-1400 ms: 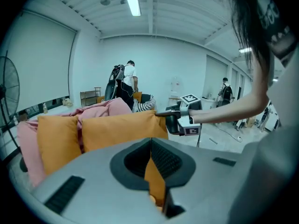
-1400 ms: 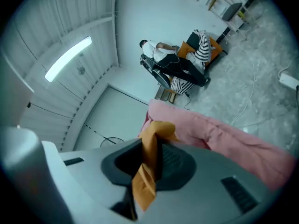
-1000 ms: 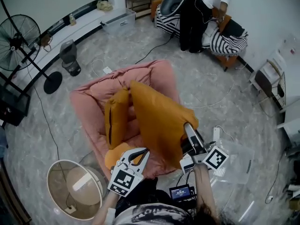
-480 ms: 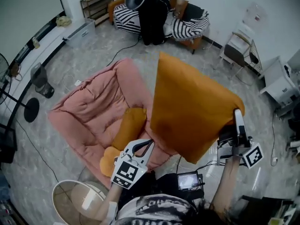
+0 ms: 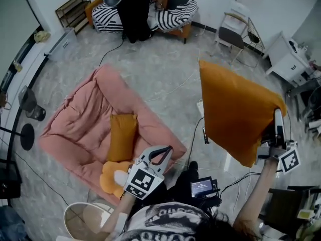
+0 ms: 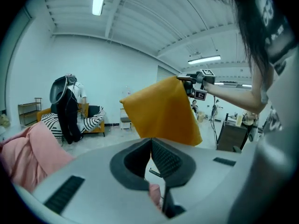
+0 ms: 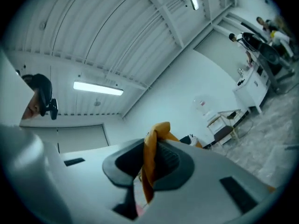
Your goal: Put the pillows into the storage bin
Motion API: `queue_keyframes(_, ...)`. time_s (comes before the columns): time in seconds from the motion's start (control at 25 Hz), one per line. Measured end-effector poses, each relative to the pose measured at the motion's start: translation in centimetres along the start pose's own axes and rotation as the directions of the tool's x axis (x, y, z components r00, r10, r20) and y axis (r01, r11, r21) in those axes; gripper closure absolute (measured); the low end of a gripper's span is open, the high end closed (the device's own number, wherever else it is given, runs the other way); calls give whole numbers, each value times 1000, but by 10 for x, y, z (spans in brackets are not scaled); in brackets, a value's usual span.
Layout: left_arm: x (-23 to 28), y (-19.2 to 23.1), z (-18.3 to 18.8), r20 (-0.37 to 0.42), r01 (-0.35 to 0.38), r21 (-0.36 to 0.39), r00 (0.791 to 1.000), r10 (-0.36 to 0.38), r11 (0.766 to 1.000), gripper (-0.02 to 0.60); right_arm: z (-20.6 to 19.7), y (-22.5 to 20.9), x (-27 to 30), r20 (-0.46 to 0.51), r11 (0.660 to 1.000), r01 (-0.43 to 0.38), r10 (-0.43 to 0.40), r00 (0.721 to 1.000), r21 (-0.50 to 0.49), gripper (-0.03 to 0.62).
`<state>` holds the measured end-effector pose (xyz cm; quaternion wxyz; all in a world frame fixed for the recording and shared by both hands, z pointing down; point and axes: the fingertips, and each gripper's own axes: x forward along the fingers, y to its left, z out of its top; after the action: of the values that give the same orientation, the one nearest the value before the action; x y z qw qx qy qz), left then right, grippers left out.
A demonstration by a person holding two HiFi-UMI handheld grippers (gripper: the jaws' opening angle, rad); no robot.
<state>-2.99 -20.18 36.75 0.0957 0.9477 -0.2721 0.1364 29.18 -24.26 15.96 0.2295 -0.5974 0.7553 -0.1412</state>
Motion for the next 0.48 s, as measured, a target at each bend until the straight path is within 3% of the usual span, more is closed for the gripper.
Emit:
queue_keyframes(0.2, 50, -21, 15, -19, 22, 19, 1000, -22, 1000, 569, 9, -110, -21, -58, 974, 206, -212, 976, -95, 551)
queue_keyframes(0.36, 97, -30, 19, -59, -35, 21, 998, 37, 999, 569, 6, -219, -52, -61, 926, 373, -370, 927, 56, 551)
queue_keyframes(0.48, 130, -41, 22, -94, -95, -17, 991, 93, 995, 569, 5, -286, -62, -103, 925, 372, -364, 926, 76, 551)
